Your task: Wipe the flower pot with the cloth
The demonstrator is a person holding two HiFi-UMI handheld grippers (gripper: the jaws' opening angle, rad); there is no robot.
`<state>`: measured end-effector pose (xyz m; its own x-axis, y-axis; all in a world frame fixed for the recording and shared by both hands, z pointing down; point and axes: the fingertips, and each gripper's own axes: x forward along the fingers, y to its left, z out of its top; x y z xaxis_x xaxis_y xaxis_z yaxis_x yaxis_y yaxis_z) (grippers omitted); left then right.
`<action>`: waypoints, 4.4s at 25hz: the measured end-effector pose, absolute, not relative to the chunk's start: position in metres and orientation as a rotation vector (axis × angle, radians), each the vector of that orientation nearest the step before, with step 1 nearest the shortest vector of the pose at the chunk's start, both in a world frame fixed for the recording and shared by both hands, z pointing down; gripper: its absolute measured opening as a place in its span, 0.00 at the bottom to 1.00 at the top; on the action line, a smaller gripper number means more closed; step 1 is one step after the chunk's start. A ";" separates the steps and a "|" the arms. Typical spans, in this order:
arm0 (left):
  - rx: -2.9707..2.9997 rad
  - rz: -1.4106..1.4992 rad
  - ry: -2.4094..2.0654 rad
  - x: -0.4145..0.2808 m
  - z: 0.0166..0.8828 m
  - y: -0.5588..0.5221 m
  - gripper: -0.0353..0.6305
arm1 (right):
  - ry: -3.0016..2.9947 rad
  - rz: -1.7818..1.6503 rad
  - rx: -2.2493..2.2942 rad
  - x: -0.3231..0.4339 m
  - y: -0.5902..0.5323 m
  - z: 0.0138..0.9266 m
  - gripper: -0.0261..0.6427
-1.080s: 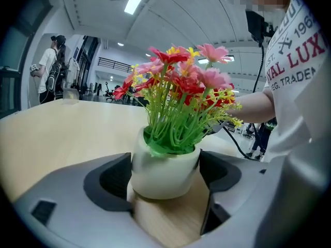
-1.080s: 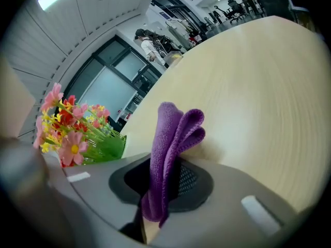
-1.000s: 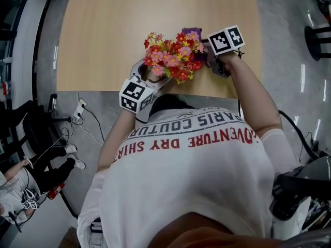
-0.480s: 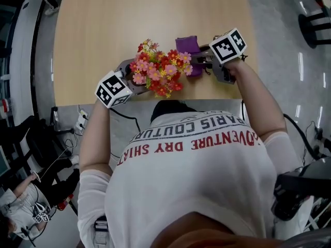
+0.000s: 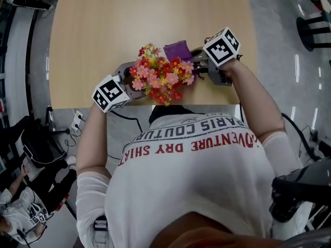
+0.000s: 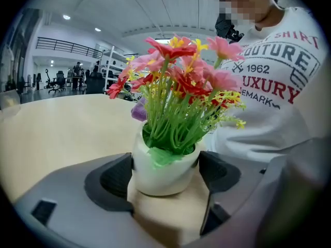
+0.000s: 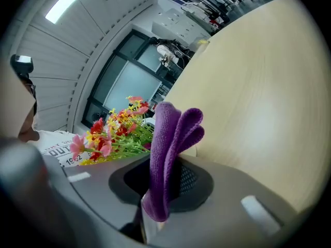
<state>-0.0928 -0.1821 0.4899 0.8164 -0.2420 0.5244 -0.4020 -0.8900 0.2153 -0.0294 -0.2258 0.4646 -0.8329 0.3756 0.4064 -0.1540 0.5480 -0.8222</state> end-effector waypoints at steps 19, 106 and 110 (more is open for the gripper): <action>2.669 0.724 -0.526 -0.102 0.491 -0.178 0.68 | -2.121 1.068 0.021 -0.038 -0.241 0.518 0.12; 2.586 0.369 -1.106 -0.155 0.372 0.047 0.06 | -2.471 0.836 0.651 0.012 0.003 0.369 0.12; 2.613 0.333 -1.000 -0.135 0.333 0.136 0.06 | -2.528 0.727 0.684 -0.005 0.107 0.332 0.12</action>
<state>-0.1355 0.1364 0.3332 0.7273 -0.6038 0.3262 -0.6789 -0.7026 0.2131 -0.0046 0.1072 0.3318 -0.7907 -0.3376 0.5108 -0.5573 0.7423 -0.3721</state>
